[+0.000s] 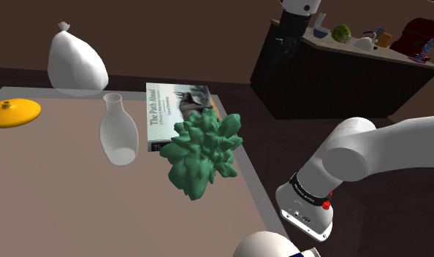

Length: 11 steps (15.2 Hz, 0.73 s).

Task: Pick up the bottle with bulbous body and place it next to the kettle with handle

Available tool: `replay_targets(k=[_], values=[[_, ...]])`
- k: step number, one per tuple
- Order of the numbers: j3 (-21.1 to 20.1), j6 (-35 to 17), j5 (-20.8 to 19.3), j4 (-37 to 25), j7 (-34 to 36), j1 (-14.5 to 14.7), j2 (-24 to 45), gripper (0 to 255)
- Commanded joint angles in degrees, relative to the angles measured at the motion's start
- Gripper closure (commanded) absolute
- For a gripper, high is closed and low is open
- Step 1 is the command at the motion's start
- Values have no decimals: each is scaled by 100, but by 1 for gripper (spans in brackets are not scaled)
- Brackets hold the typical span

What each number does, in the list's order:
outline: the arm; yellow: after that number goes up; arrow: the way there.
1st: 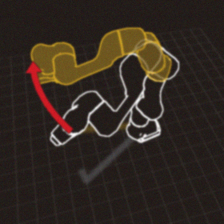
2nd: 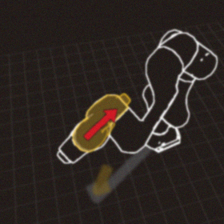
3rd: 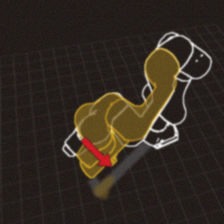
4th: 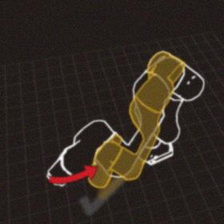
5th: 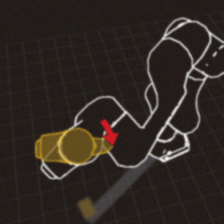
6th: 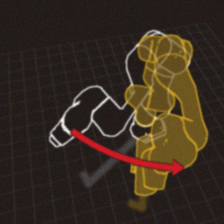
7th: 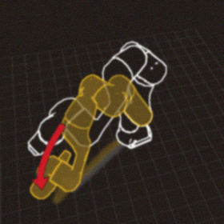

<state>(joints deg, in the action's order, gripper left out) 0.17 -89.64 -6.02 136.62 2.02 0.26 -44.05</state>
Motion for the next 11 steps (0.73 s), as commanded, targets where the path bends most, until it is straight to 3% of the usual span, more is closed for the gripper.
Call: replay_targets(k=[1,11], values=[[0,0,0,0,0,0,0,0],[-936,-1042,733,-199,1201,381,1067,0]])
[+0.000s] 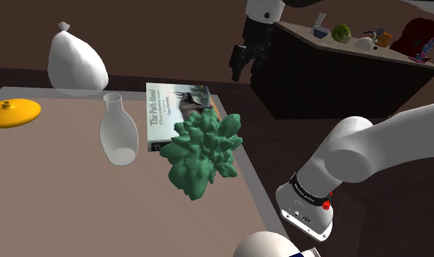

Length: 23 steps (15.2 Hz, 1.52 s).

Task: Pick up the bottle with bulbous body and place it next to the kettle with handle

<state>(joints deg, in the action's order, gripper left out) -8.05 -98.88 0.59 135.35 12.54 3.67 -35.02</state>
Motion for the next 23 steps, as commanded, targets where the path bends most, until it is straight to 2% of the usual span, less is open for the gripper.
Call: replay_targets(k=[1,7,12,17,23], values=[[-206,-221,119,-129,264,68,300,0],[-743,-795,274,-615,961,201,1207,0],[-1160,-1185,197,-1205,1573,281,2067,0],[-1519,-1453,-93,-1967,2229,388,3014,0],[-1789,-1554,-678,-3139,3030,671,4261,0]])
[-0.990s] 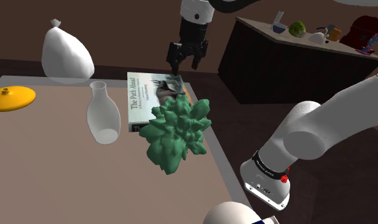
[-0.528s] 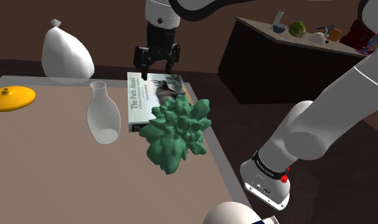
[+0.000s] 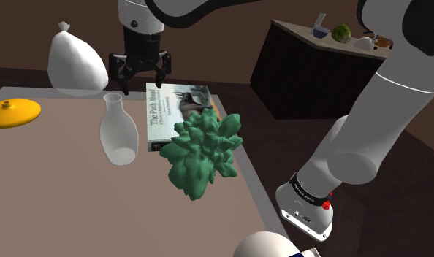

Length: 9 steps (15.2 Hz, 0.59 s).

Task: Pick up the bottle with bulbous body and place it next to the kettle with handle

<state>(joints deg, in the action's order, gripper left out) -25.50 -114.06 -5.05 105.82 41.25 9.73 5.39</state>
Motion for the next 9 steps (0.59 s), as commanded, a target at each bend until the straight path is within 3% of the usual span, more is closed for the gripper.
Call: replay_targets(k=[1,5,9], values=[[-65,-25,-224,-414,284,139,438,0],[-82,91,-638,-1372,702,481,1280,0],[-49,-171,-693,-1197,739,492,1377,0]])
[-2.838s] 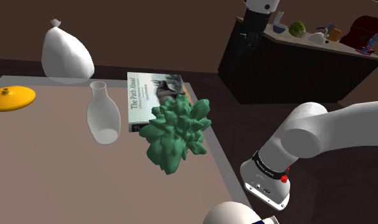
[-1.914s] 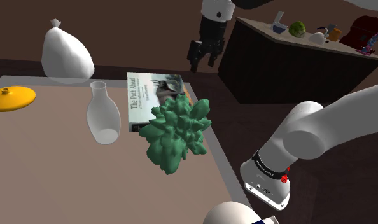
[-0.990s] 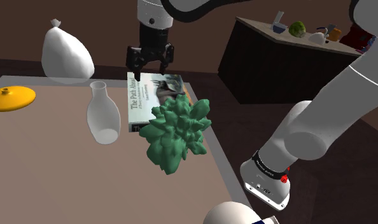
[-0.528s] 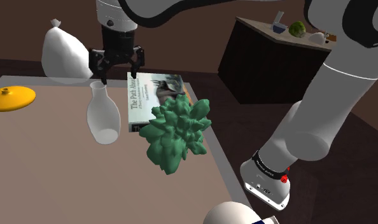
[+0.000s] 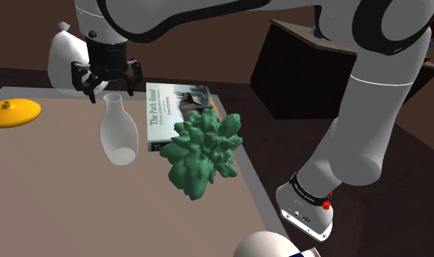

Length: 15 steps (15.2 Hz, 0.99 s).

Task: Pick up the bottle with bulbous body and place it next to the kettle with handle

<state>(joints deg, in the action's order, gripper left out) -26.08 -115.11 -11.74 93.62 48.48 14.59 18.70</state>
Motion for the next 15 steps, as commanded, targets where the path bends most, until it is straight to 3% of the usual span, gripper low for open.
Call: replay_targets(k=[1,11,12,15], values=[[16,-131,-41,63,26,9,72,0],[35,-293,-85,159,54,15,147,0],[35,-293,-85,159,54,15,147,255],[35,-293,-85,159,55,16,148,255]])
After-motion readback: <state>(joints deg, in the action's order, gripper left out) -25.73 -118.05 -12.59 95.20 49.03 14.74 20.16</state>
